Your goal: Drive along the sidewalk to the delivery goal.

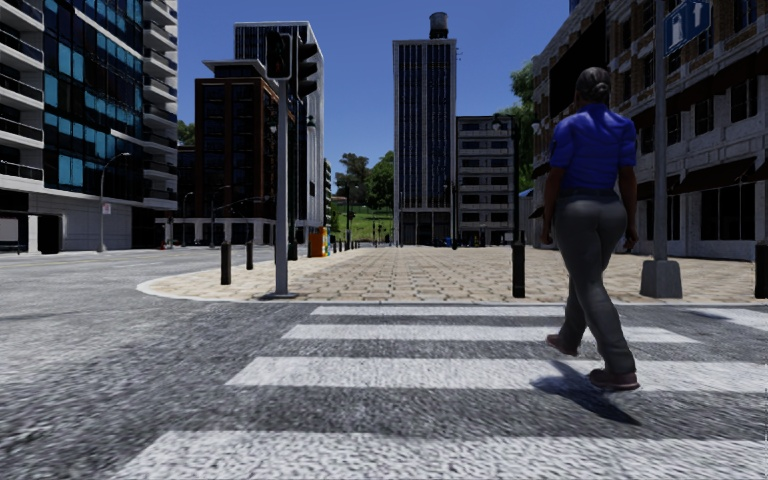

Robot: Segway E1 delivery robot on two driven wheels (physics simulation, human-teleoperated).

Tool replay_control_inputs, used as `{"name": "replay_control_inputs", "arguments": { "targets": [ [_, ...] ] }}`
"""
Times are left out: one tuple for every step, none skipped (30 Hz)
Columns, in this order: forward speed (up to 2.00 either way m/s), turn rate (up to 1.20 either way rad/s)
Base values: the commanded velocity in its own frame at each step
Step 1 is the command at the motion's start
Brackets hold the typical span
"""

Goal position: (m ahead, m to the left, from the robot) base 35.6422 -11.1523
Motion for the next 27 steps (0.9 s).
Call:
{"name": "replay_control_inputs", "arguments": {
  "targets": [
    [2.00,0.00],
    [2.00,0.00],
    [2.00,0.00],
    [2.00,0.00],
    [2.00,0.00],
    [2.00,0.00],
    [2.00,0.00],
    [2.00,0.00],
    [2.00,0.00],
    [2.00,0.00],
    [2.00,0.00],
    [2.00,0.00],
    [2.00,0.00],
    [2.00,0.00],
    [2.00,0.00],
    [2.00,0.00],
    [2.00,0.00],
    [2.00,0.00],
    [2.00,0.00],
    [2.00,0.00],
    [2.00,0.00],
    [2.00,0.00],
    [2.00,0.00],
    [2.00,0.00],
    [2.00,0.00],
    [2.00,0.00],
    [2.00,0.00]
  ]
}}
